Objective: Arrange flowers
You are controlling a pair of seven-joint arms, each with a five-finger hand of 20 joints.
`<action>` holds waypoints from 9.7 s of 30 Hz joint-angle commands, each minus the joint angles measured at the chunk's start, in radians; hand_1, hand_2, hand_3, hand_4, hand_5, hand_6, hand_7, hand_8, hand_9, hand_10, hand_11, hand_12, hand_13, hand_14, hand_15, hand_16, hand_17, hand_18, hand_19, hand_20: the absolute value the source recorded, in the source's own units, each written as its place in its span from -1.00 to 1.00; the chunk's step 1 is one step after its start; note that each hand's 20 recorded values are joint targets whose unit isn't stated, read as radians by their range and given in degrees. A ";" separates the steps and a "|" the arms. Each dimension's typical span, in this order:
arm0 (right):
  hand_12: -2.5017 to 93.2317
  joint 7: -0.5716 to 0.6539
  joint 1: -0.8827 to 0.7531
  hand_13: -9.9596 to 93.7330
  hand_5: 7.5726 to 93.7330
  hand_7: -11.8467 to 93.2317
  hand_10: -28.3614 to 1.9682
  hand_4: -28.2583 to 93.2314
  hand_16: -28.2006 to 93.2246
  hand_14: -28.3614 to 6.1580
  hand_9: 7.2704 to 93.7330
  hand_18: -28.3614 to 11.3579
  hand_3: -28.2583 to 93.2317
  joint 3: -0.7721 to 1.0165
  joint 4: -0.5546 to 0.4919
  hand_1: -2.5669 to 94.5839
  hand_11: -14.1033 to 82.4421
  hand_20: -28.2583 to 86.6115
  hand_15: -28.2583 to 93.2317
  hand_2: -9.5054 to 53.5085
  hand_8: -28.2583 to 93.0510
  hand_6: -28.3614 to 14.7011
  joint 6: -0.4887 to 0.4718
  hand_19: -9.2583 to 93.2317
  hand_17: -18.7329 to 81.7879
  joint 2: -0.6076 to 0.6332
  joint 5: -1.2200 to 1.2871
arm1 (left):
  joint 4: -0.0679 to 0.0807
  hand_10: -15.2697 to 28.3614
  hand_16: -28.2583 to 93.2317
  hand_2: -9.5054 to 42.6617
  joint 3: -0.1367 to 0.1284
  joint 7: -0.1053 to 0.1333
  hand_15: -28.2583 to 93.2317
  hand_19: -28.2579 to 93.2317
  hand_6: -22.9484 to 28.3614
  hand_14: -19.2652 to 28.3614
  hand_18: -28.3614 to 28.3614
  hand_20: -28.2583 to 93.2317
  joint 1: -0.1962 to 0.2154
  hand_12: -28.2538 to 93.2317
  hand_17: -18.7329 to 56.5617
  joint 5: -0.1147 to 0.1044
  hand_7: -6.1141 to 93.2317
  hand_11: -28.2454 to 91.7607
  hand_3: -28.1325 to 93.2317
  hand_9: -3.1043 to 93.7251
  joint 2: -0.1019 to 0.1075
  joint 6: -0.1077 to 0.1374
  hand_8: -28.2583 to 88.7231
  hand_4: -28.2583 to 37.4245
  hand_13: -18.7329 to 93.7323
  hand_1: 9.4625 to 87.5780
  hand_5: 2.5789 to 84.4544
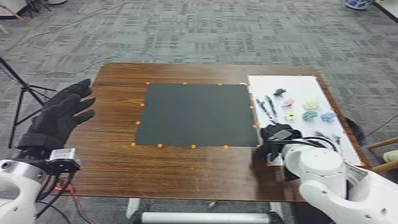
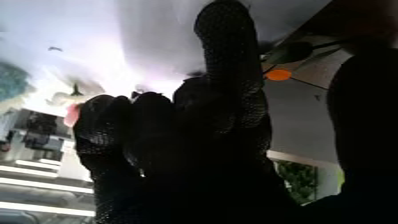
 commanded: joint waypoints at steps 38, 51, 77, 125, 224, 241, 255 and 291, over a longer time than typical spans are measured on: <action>0.26 -0.353 0.509 0.61 0.71 0.20 0.18 -0.78 0.31 -0.02 0.71 -0.77 0.88 -0.497 0.297 -0.14 0.69 0.44 0.85 -1.00 -0.09 0.25 0.724 0.96 0.12 -0.370 0.018 | 0.047 0.07 -0.61 -0.87 0.029 -0.024 0.13 0.08 -0.06 0.28 0.64 -0.34 -0.133 -0.20 -0.83 -0.024 -0.46 -0.24 0.55 -0.67 0.118 -0.030 -0.69 -1.00 -0.60 -0.59 -0.61; 0.25 -0.285 0.716 0.60 0.69 0.21 0.19 -0.79 0.31 -0.02 0.70 -0.76 0.87 -0.759 0.419 -0.14 0.68 0.44 0.85 -1.00 -0.10 0.27 0.732 0.94 0.12 -0.549 0.069 | 0.074 0.08 -0.61 -0.87 0.113 -0.004 0.12 0.08 -0.05 0.28 0.65 -0.34 -0.264 -0.20 -0.83 -0.017 -0.47 -0.24 0.55 -0.67 0.169 -0.043 -0.68 -1.00 -0.59 -0.60 -0.61; 0.25 -0.250 0.554 0.60 0.69 0.20 0.20 -0.80 0.30 0.00 0.70 -0.76 0.87 -0.646 0.581 -0.14 0.68 0.44 0.85 -1.00 -0.11 0.27 0.586 0.95 0.12 -0.670 0.015 | 0.091 0.08 -0.61 -0.87 0.183 0.000 0.12 0.08 -0.05 0.28 0.65 -0.35 -0.325 -0.20 -0.83 -0.013 -0.47 -0.25 0.55 -0.66 0.131 -0.074 -0.68 -1.00 -0.59 -0.60 -0.60; 0.28 -0.227 0.547 0.49 0.51 0.27 0.24 -1.00 0.31 -0.03 0.56 -0.72 0.82 -0.622 0.611 -0.34 0.68 0.46 0.84 -1.00 -0.24 0.36 0.448 0.88 0.03 -0.667 -0.063 | 0.091 0.08 -0.61 -0.85 0.180 0.003 0.12 0.08 -0.05 0.29 0.65 -0.35 -0.325 -0.20 -0.83 -0.017 -0.47 -0.25 0.55 -0.66 0.126 -0.068 -0.68 -1.00 -0.59 -0.61 -0.60; 0.32 0.111 -0.438 0.62 0.42 0.33 0.34 -0.77 0.18 0.14 0.65 -0.72 0.90 0.414 0.031 -0.20 0.62 0.60 0.82 -0.79 -0.08 0.39 0.987 1.00 0.20 0.072 -0.197 | -0.018 0.09 -0.61 -0.80 -0.046 0.013 0.13 0.08 -0.05 0.29 0.65 -0.34 -0.013 -0.21 -0.83 -0.015 -0.48 -0.24 0.56 -0.66 0.019 0.006 -0.68 -1.00 -0.59 -0.64 -0.59; 0.29 0.050 0.122 0.66 0.50 0.31 0.35 -0.70 0.19 0.15 0.71 -0.74 0.91 -0.117 0.117 -0.21 0.62 0.65 0.82 -0.87 -0.08 0.37 1.023 1.00 0.24 -0.254 -0.144 | -0.007 0.08 -0.61 -0.80 -0.029 0.006 0.12 0.08 -0.05 0.29 0.65 -0.34 -0.036 -0.21 -0.84 -0.017 -0.48 -0.24 0.56 -0.66 0.023 0.000 -0.68 -1.00 -0.59 -0.64 -0.59; 0.31 0.071 0.303 0.66 0.51 0.29 0.35 -0.71 0.20 0.14 0.71 -0.74 0.90 -0.379 0.342 -0.20 0.60 0.65 0.82 -0.90 -0.09 0.36 0.882 1.00 0.24 -0.454 -0.112 | 0.000 0.09 -0.61 -0.86 -0.103 0.059 0.12 0.08 -0.05 0.28 0.65 -0.34 0.083 -0.21 -0.83 -0.101 -0.47 -0.24 0.57 -0.65 -0.018 0.059 -0.68 -1.00 -0.59 -0.65 -0.59; 0.16 0.057 0.228 0.70 0.70 -0.03 0.27 -0.87 0.20 0.09 0.75 -0.79 0.76 -0.307 0.365 -0.62 0.52 0.68 0.77 -0.62 -0.66 0.29 0.606 1.00 0.29 -0.562 -0.025 | -0.034 0.09 -0.60 -0.85 -0.102 0.028 0.12 0.07 -0.05 0.29 0.64 -0.34 0.089 -0.21 -0.83 -0.072 -0.48 -0.25 0.57 -0.65 -0.028 0.015 -0.67 -1.00 -0.59 -0.65 -0.59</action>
